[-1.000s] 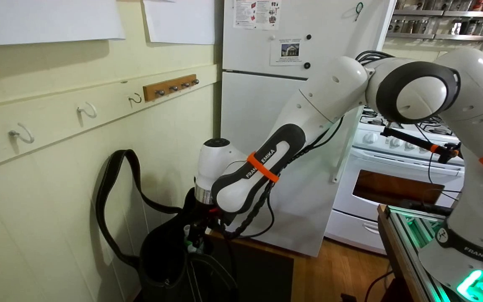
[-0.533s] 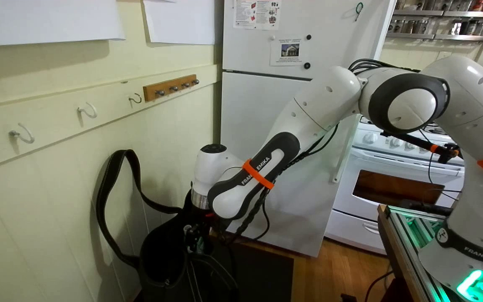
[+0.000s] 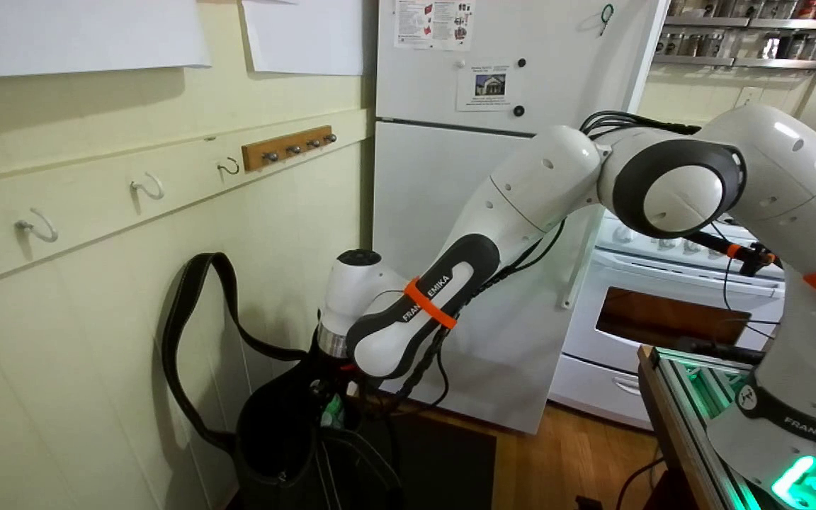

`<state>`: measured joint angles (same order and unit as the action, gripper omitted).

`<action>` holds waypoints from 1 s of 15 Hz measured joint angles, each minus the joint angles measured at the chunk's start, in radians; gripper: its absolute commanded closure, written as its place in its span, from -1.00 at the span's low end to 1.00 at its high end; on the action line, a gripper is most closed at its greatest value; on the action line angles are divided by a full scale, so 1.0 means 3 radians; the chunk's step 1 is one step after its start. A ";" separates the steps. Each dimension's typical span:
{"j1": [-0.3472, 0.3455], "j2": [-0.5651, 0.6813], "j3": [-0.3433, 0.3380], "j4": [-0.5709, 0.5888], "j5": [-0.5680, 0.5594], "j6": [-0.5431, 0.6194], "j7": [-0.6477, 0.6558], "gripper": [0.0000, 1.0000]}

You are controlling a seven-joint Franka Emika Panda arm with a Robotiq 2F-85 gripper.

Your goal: Move the bottles from the bag to the cabinet

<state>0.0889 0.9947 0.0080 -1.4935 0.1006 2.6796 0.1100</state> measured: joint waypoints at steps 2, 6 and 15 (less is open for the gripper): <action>-0.0005 0.0034 0.0016 0.0029 0.0000 0.0038 0.0000 -0.98; -0.0007 0.0099 0.0032 0.0095 0.0000 0.0041 0.0000 -0.39; 0.0000 0.0141 0.0039 0.0118 0.0000 0.0028 0.0000 0.07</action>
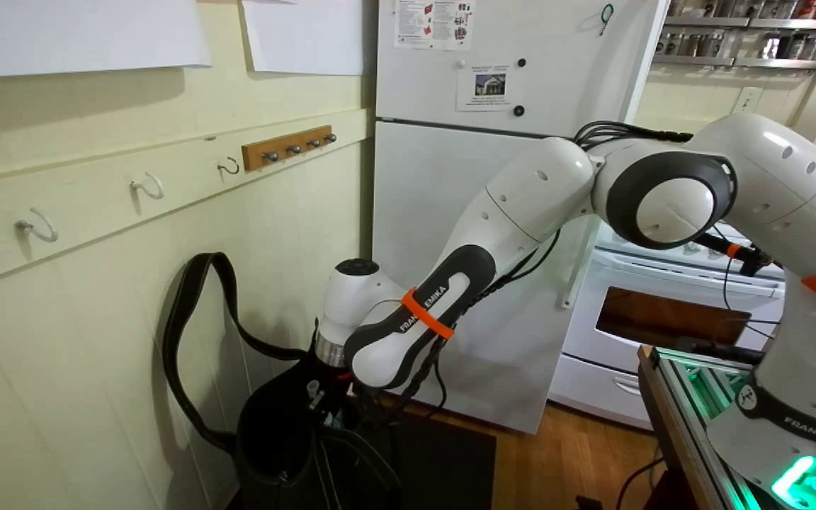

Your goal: Move the bottles from the bag to the cabinet

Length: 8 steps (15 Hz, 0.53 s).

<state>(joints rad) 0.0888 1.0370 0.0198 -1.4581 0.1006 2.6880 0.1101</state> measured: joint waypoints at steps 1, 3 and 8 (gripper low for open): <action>0.0000 0.0000 0.0000 0.0000 0.0000 -0.0001 0.0000 0.27; 0.0002 0.0000 -0.0004 0.0001 0.0000 -0.0002 0.0001 0.30; 0.0030 -0.0009 -0.0034 0.0006 0.0000 -0.0014 0.0018 -0.19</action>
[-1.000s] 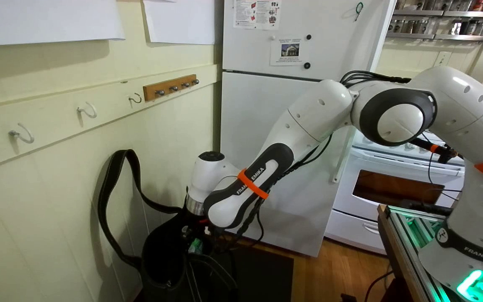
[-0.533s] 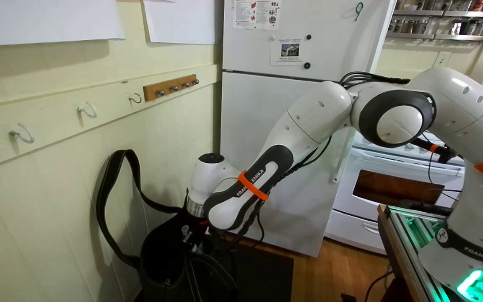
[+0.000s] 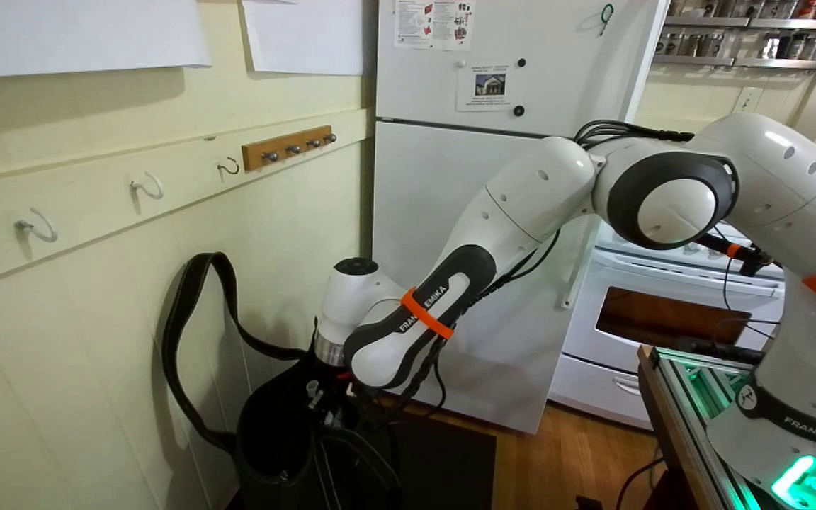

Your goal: Move the bottles from the bag to the cabinet

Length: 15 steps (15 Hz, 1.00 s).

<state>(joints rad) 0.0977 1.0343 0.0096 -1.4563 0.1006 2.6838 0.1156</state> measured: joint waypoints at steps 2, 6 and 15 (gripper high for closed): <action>0.0012 -0.0009 -0.0019 0.0000 0.0000 -0.0011 0.0010 0.32; 0.0016 -0.0023 -0.0024 0.0000 0.0000 -0.0012 0.0010 0.82; 0.0021 -0.0032 -0.0058 0.0001 0.0000 -0.0031 0.0020 0.17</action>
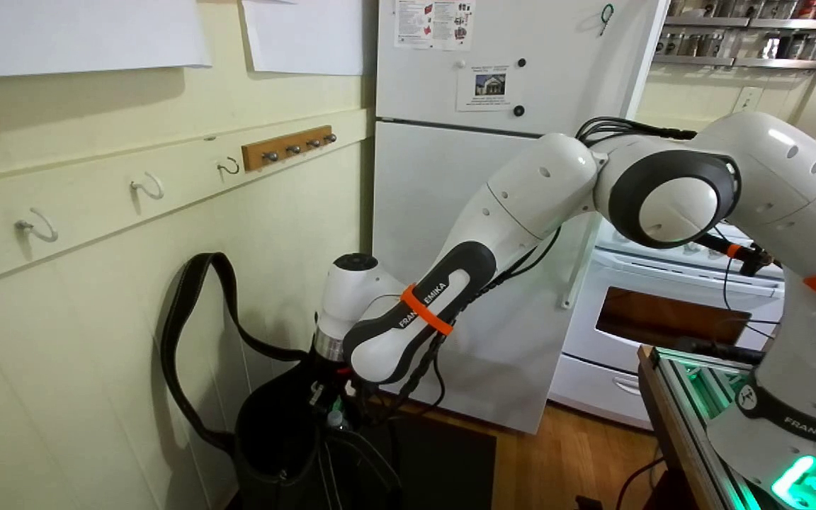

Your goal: Move the bottles from the bag to the cabinet

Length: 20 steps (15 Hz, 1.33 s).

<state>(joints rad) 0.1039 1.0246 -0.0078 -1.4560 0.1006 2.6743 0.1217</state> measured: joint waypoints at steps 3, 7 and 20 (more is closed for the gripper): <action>0.0008 -0.0005 -0.0009 0.0000 0.0000 -0.0039 0.0011 -0.28; 0.0038 -0.0015 -0.0001 0.0000 0.0000 -0.0094 0.0017 0.13; 0.0043 -0.0042 -0.0025 0.0014 -0.0022 -0.0297 0.0024 -0.30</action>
<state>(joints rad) 0.1169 1.0121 -0.0153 -1.4517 0.0940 2.5853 0.1290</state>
